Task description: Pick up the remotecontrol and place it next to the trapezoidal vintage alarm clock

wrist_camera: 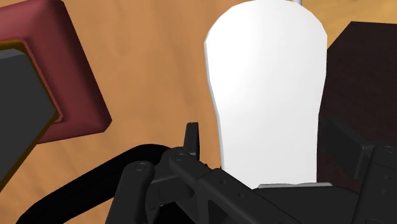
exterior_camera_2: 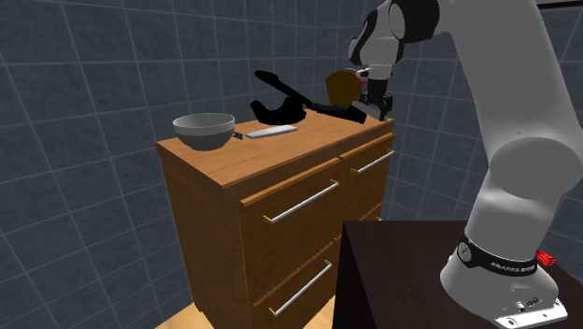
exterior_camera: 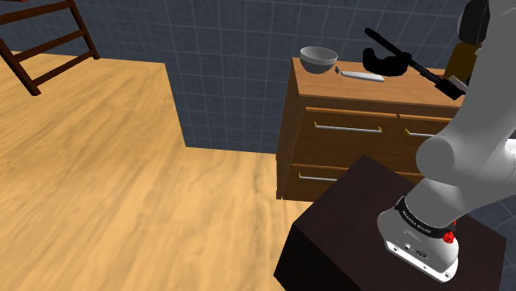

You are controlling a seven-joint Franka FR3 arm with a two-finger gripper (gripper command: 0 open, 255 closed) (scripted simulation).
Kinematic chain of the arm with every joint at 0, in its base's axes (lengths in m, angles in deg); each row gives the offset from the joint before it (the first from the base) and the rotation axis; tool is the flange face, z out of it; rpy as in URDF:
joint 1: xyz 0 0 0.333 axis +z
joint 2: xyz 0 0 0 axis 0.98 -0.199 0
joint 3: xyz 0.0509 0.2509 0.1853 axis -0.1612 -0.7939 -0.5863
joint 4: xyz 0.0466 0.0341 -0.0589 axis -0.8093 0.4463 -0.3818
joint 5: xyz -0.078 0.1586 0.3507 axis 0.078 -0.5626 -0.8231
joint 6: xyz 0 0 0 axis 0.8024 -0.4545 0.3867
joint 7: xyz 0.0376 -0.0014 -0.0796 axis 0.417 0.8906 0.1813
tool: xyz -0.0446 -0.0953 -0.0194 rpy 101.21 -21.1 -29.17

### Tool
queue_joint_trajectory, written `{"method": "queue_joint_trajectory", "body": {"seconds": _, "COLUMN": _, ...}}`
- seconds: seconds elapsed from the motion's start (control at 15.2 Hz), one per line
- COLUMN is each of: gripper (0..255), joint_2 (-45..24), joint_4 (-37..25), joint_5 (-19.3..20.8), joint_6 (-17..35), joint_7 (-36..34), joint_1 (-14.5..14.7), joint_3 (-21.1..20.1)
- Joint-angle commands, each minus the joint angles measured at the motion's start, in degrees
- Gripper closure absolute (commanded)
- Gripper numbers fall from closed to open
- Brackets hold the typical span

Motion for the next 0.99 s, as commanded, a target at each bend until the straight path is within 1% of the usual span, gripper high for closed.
{"method": "queue_joint_trajectory", "body": {"seconds": 0.0, "gripper": 0, "joint_2": -0.1, "joint_4": 0.0, "joint_5": 0.0, "joint_6": 0.0, "joint_7": 0.0, "joint_1": 0.0, "joint_3": 0.0}}
{"method": "queue_joint_trajectory", "body": {"seconds": 0.13, "gripper": 0, "joint_2": 0.1, "joint_4": 0.2, "joint_5": 0.1, "joint_6": 0.1, "joint_7": -0.1, "joint_1": 0.2, "joint_3": 0.0}}
{"method": "queue_joint_trajectory", "body": {"seconds": 0.4, "gripper": 0, "joint_2": 2.6, "joint_4": -3.9, "joint_5": 2.4, "joint_6": -5.7, "joint_7": -1.6, "joint_1": 0.6, "joint_3": 1.6}}
{"method": "queue_joint_trajectory", "body": {"seconds": 0.92, "gripper": 0, "joint_2": 2.6, "joint_4": -3.9, "joint_5": 2.4, "joint_6": -5.7, "joint_7": -1.6, "joint_1": 0.6, "joint_3": 1.6}}
